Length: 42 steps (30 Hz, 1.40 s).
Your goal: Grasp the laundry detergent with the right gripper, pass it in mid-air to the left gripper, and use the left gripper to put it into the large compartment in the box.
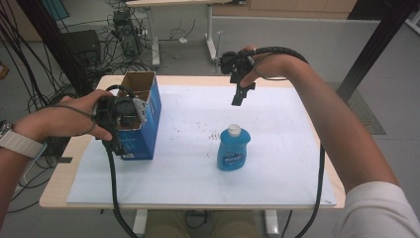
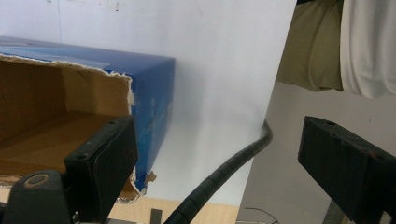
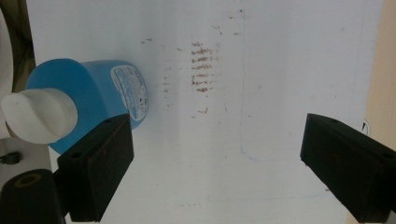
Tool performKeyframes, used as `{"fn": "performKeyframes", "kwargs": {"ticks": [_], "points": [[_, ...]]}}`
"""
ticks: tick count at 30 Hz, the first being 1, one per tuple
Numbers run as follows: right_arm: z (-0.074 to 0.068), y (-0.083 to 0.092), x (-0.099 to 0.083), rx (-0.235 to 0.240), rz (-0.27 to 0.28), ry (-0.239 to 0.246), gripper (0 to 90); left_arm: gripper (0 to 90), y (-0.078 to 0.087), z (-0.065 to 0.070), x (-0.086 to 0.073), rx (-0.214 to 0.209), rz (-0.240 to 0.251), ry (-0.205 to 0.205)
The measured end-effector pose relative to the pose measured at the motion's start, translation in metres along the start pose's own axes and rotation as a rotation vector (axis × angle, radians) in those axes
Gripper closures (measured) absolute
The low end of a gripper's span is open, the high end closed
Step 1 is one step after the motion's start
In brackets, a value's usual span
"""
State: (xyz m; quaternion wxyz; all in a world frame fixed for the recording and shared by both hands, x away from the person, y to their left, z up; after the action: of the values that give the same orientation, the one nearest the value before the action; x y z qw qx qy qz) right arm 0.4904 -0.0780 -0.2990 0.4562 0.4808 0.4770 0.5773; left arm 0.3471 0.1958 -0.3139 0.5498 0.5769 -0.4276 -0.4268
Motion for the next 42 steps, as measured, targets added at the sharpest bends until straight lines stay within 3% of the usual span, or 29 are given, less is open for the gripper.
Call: {"fn": "performKeyframes", "kwargs": {"ticks": [23, 42], "points": [[0.000, 0.005, 0.001, 0.004, 0.005, -0.001, 9.7, 12.7, -0.001, -0.001, 0.002, 0.004, 0.007, 0.006], [-0.013, 0.020, -0.010, 0.015, 0.055, -0.008, 7.9, 13.5, -0.004, -0.001, 0.004, 0.011, 0.018, 0.020]]}}
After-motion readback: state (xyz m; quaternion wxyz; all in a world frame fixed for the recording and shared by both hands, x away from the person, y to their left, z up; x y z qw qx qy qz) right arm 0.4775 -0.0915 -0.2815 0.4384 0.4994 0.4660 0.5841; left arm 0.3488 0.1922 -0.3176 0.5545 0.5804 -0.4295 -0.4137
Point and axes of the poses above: each handheld gripper's, and its own axes: y roughly backward along the jaws, x roughly out of its top, z roughly to its right, the point moved 10 cm from there along -y, roughly forward along the jaws, and after that the axes turned 7 degrees about y, right-handed, at the moved point
